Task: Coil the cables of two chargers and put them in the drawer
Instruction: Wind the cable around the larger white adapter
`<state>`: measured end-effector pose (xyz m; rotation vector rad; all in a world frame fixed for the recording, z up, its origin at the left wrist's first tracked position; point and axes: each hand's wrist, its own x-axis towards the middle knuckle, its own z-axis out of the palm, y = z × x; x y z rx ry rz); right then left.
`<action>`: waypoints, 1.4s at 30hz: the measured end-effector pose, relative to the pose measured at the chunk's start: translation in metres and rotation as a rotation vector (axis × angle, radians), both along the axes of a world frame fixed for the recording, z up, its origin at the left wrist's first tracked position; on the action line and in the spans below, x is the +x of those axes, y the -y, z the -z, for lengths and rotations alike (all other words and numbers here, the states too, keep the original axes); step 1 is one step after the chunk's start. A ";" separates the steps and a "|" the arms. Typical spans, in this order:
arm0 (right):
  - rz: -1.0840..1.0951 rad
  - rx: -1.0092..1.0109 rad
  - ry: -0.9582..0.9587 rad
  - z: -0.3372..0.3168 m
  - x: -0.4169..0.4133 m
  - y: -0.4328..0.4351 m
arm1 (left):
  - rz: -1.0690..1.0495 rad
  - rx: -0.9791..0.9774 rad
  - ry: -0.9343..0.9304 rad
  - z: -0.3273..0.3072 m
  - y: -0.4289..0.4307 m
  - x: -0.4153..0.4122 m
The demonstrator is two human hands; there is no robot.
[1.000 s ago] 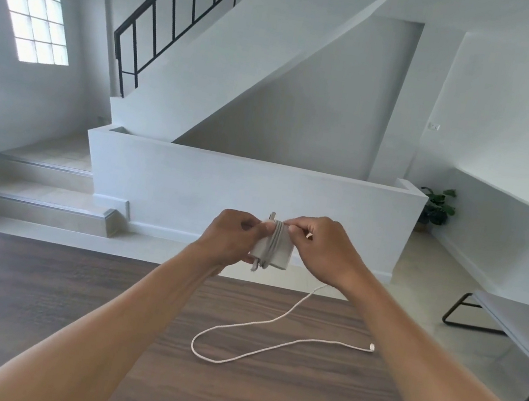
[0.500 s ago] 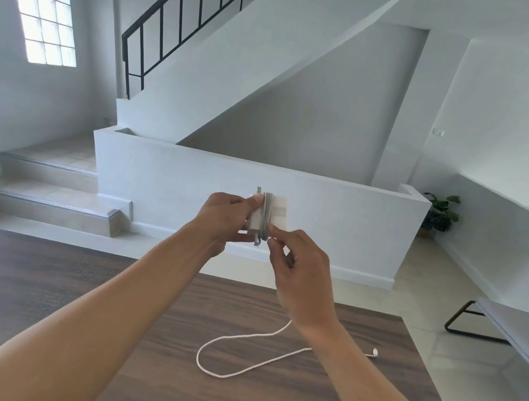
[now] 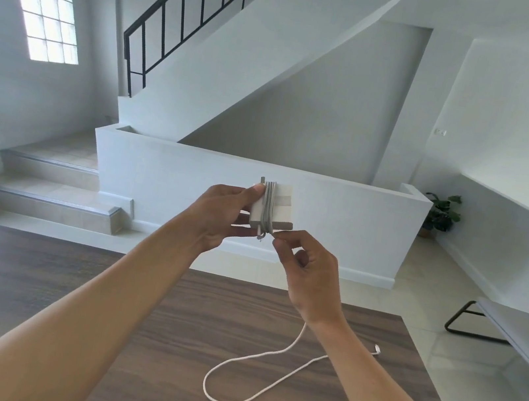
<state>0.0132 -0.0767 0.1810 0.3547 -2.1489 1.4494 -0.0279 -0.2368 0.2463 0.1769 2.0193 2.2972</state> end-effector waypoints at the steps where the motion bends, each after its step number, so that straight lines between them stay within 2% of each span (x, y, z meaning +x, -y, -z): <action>1: -0.013 0.010 0.033 -0.001 -0.003 -0.003 | 0.015 0.002 -0.010 0.000 -0.001 0.002; 5: -0.048 0.071 0.113 -0.003 -0.012 -0.018 | 0.138 -0.013 -0.059 -0.003 0.000 0.009; 12: -0.058 0.298 0.190 -0.027 -0.027 -0.040 | 0.307 -0.248 -0.151 0.003 0.000 0.018; 16: -0.141 0.296 0.308 -0.048 -0.031 -0.048 | 0.278 -0.467 -0.247 0.001 -0.001 0.017; 22: -0.229 0.228 0.539 -0.067 -0.023 -0.057 | 0.201 -0.556 -0.268 0.010 -0.006 0.013; 28: -0.107 0.433 0.405 -0.065 -0.021 -0.055 | 0.080 -0.649 -0.337 0.017 -0.017 0.012; 33: -0.216 0.260 0.495 -0.071 -0.017 -0.063 | 0.086 -0.612 -0.340 0.013 -0.018 0.011; 38: -0.216 0.132 0.469 -0.064 -0.015 -0.059 | 0.040 -0.654 -0.408 0.015 -0.021 0.012; 42: -0.225 0.060 0.439 -0.059 -0.014 -0.057 | 0.076 -0.621 -0.373 0.014 -0.024 0.019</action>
